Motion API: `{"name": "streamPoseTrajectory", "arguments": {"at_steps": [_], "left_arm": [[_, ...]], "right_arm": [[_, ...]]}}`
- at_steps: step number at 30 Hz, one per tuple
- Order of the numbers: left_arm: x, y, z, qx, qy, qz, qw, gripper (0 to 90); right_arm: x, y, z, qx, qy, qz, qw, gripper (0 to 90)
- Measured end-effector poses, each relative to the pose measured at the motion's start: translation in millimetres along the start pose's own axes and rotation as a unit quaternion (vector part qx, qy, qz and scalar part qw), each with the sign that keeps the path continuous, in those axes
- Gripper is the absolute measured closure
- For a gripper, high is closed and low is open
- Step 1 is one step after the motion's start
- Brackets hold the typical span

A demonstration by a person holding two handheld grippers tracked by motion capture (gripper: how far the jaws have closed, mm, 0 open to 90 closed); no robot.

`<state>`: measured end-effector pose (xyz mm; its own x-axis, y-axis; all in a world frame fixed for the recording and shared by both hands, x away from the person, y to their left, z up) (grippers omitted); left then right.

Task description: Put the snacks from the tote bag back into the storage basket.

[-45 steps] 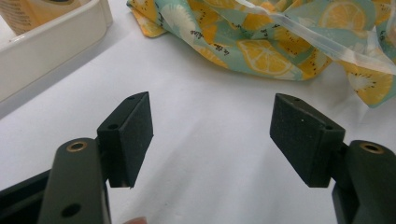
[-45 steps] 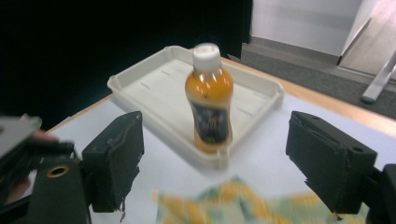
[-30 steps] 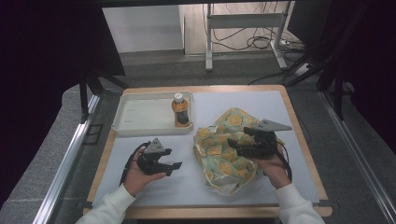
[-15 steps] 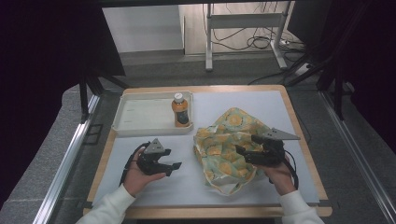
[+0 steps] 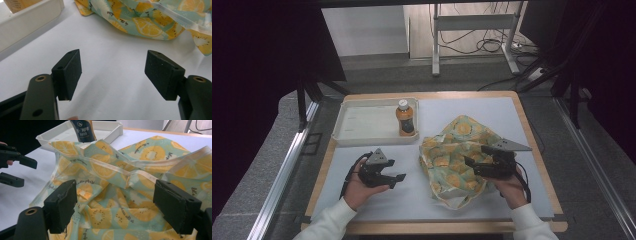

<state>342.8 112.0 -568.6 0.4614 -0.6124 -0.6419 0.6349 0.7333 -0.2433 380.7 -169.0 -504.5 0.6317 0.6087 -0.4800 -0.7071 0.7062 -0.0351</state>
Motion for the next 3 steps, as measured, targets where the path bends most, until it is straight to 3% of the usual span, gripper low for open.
{"name": "streamPoseTrajectory", "arguments": {"at_steps": [3], "left_arm": [[0.3, 1.4, -0.3, -0.001, 0.0, 0.001, 1.0, 29.7]], "right_arm": [[-1.1, -1.3, -0.2, 0.0, 0.0, -0.001, 1.0, 19.6]]}}
Point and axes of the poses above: each handheld gripper's, and its own axes: x roughly forward along the jaws, z roughly out of its top, y roughly to its left, the point moved 9 cm from there along x, roughly forward along the jaws, and after that the axes turned 11 degrees about -x, right-handed, at the moved point
